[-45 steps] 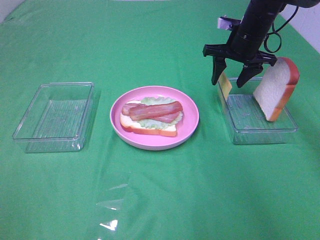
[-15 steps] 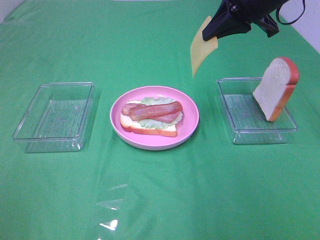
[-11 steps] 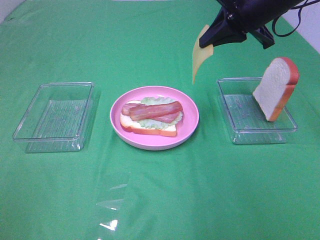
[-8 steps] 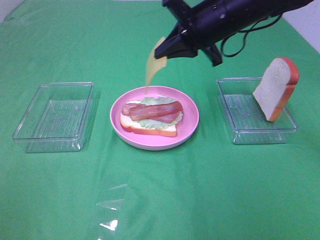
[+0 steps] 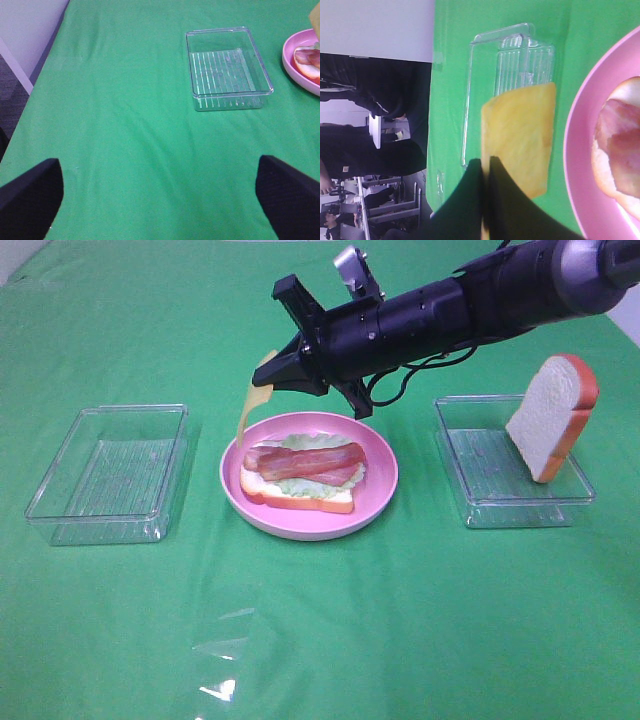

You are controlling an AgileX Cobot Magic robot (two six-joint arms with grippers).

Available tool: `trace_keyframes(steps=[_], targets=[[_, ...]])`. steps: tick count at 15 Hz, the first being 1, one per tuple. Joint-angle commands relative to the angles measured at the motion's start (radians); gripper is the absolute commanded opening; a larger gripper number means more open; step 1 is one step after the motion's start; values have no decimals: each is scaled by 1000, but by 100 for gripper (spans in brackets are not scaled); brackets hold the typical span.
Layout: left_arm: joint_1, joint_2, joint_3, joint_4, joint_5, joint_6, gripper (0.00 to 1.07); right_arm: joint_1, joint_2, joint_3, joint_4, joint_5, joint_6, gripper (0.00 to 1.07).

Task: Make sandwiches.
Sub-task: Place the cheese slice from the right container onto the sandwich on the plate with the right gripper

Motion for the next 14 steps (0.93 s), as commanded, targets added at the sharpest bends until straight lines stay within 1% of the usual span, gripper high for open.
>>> trace_keyframes(steps=[1, 3, 6, 7, 11, 14], targets=[[-3, -15, 4, -9, -6, -6, 97, 0, 35, -29, 13, -5, -5, 0], [-3, -15, 4, -9, -6, -6, 97, -1, 54, -33, -17, -28, 10, 0], [-3, -15, 4, -9, -6, -6, 97, -2, 56, -33, -137, -69, 73, 0], [-3, -15, 4, -10, -6, -6, 97, -2, 56, -33, -232, -82, 121, 0], [-3, -15, 4, -10, -6, -6, 97, -4, 35, -33, -379, -114, 199, 0], [-3, -15, 4, -10, -6, -6, 97, -4, -2, -33, -569, -128, 317, 0]])
